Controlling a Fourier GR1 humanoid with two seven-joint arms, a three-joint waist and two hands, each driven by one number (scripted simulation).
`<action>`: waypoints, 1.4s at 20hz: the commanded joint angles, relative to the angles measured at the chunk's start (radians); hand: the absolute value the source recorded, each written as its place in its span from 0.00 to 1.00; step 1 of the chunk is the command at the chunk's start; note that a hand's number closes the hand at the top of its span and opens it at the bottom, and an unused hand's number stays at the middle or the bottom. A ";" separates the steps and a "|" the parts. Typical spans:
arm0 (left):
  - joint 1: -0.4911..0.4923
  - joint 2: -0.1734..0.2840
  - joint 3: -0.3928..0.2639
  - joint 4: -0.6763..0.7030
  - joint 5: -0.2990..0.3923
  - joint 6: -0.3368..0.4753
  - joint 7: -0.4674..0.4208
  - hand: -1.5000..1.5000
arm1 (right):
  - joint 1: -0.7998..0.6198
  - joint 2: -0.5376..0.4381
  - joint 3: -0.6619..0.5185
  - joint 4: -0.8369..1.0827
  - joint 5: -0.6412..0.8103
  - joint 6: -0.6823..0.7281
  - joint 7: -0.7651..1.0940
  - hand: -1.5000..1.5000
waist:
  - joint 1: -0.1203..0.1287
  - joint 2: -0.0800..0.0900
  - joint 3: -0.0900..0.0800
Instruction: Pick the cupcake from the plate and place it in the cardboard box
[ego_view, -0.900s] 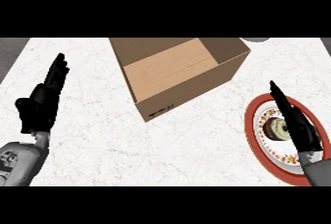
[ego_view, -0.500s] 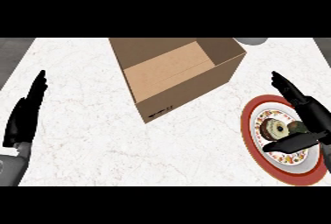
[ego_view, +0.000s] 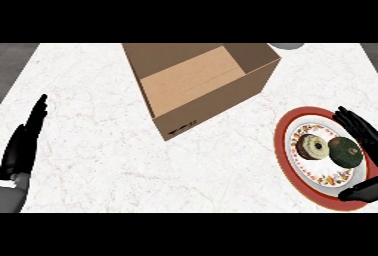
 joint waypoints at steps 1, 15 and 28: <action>-0.014 0.016 0.018 0.020 0.003 -0.023 -0.007 0.50 | -0.075 -0.033 -0.014 0.188 0.072 0.135 -0.263 0.00 | 0.012 0.001 0.000; -0.043 -0.030 0.012 0.063 -0.035 -0.019 -0.008 0.50 | -0.383 -0.149 0.253 0.278 0.577 -0.056 -0.142 0.00 | 0.010 -0.003 -0.005; -0.003 -0.020 0.087 0.016 -0.036 -0.083 0.005 0.50 | -0.490 0.012 0.330 0.429 0.798 -0.098 -0.099 0.00 | -0.013 -0.012 -0.006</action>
